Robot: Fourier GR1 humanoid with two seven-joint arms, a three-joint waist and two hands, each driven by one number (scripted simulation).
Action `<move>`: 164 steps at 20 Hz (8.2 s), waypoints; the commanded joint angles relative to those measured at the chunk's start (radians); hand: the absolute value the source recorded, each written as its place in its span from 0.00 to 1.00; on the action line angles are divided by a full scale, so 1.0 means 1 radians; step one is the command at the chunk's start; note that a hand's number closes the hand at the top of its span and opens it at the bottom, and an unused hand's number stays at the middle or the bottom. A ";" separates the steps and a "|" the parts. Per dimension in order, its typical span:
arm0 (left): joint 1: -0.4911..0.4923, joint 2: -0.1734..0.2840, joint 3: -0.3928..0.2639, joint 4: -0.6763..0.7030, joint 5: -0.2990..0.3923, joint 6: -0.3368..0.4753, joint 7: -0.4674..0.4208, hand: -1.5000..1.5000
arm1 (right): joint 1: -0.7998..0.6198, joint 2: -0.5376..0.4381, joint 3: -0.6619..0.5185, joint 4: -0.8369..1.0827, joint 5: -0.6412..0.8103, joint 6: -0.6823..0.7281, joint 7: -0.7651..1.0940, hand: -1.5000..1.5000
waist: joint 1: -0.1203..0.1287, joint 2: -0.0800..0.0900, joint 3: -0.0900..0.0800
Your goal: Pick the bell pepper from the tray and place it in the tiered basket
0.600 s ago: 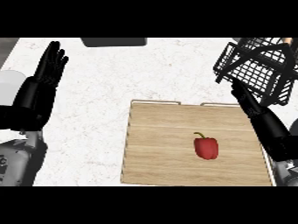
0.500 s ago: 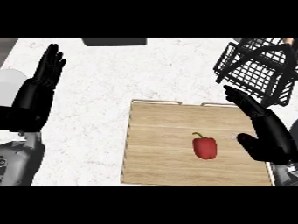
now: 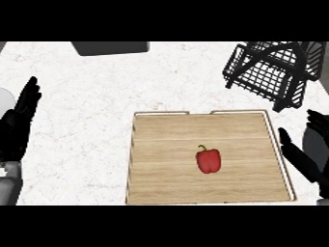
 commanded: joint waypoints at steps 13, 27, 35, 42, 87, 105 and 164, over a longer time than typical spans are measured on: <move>0.006 -0.008 -0.029 0.012 -0.031 -0.013 -0.019 0.50 | 0.599 -0.082 0.234 -0.412 0.654 0.046 0.465 0.00 | 0.087 0.029 -0.013; -0.075 -0.018 -0.024 0.100 -0.042 -0.027 -0.039 0.50 | 0.206 0.117 0.351 -0.555 0.984 0.629 1.237 0.00 | 0.129 0.030 -0.005; -0.008 -0.035 -0.050 0.045 -0.040 -0.042 -0.024 0.50 | 0.029 0.325 0.387 -0.375 1.111 0.822 1.359 0.00 | 0.123 0.019 -0.002; -0.023 -0.035 -0.028 0.052 -0.061 -0.020 -0.028 0.50 | -0.048 0.342 0.429 -0.262 1.125 0.797 1.405 0.00 | 0.103 0.016 0.000; 0.016 -0.067 0.016 0.059 -0.071 -0.062 -0.062 0.50 | -0.230 0.343 0.302 0.167 0.960 0.683 1.353 0.00 | 0.102 0.016 0.002; -0.042 -0.076 0.029 0.089 -0.085 -0.086 -0.031 0.50 | -0.340 0.343 0.384 0.121 0.965 0.642 1.350 1.00 | 0.092 0.013 0.001; 0.012 -0.121 0.039 0.082 -0.131 -0.093 -0.098 0.50 | -1.342 -0.113 -0.257 1.359 1.254 0.473 0.685 1.00 | 0.105 0.020 0.002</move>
